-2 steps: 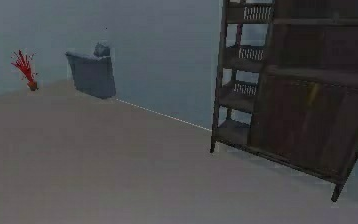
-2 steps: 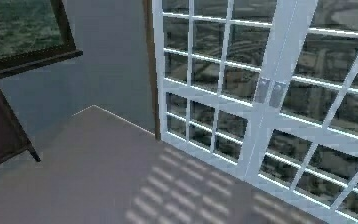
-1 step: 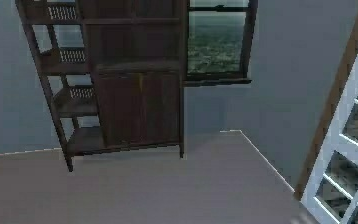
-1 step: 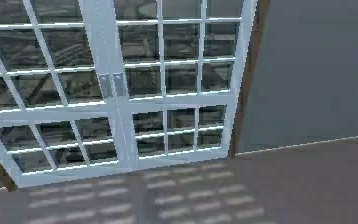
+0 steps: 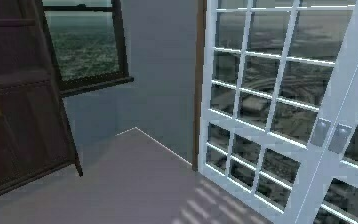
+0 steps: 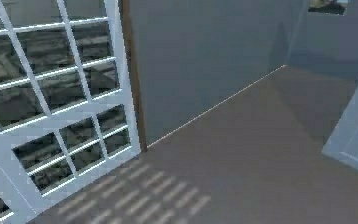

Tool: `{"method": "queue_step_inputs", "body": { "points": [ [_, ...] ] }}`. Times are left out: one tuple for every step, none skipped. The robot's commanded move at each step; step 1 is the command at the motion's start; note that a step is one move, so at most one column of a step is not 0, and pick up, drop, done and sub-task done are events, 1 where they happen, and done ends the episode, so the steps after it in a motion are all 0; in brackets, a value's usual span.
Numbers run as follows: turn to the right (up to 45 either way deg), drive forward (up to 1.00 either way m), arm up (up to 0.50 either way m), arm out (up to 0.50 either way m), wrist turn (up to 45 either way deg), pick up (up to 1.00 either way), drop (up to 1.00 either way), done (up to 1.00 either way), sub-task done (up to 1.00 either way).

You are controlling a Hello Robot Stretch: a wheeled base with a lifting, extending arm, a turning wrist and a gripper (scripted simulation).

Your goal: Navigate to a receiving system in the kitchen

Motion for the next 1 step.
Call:
{"method": "queue_step_inputs", "body": {
  "points": [
    [0.0, 0.40, 0.00, 0.00, 0.0, 0.00, 0.00, 0.00, 0.00]
  ]
}}
